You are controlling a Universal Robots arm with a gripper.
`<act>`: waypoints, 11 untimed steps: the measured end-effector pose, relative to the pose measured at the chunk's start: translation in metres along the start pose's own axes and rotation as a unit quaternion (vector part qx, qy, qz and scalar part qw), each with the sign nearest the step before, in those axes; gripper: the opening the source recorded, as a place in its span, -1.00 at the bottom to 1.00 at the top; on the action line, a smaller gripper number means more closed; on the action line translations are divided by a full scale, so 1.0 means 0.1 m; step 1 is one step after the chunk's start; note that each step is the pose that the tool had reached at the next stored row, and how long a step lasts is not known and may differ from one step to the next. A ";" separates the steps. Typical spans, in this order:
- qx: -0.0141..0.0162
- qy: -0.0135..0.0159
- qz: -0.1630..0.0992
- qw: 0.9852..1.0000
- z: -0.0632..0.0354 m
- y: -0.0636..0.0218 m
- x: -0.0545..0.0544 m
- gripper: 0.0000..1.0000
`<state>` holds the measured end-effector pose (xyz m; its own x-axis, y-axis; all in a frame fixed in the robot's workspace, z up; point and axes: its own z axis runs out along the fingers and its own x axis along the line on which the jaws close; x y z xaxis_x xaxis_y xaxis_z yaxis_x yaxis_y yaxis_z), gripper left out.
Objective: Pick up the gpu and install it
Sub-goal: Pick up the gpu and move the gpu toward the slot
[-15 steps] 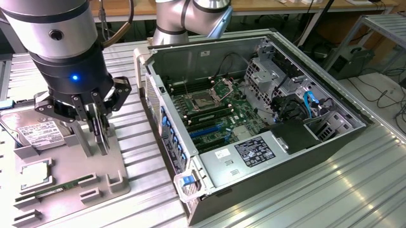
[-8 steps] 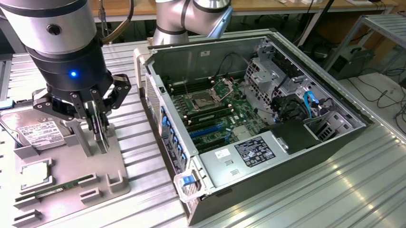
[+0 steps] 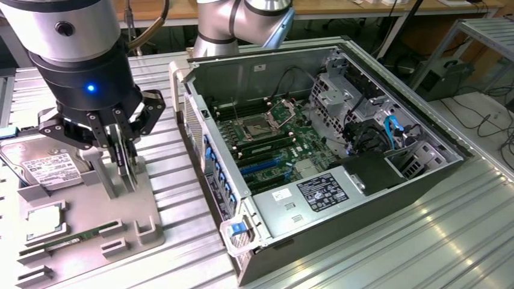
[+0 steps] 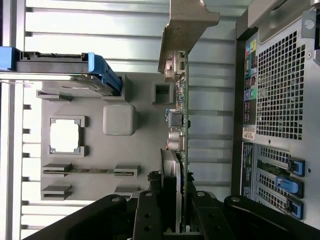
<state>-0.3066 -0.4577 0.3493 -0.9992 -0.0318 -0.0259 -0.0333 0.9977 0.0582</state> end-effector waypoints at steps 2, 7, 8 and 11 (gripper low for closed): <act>0.000 0.000 0.000 1.000 -0.019 0.001 0.00 -0.44; 0.000 0.000 0.000 1.000 -0.064 0.004 0.00 -0.44; 0.000 0.000 0.000 1.000 -0.073 0.004 0.00 -0.44; 0.000 0.000 0.000 1.000 -0.096 0.005 0.00 -0.44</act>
<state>-0.3066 -0.4577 0.3589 -0.9992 -0.0319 -0.0259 -0.0333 0.9977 0.0582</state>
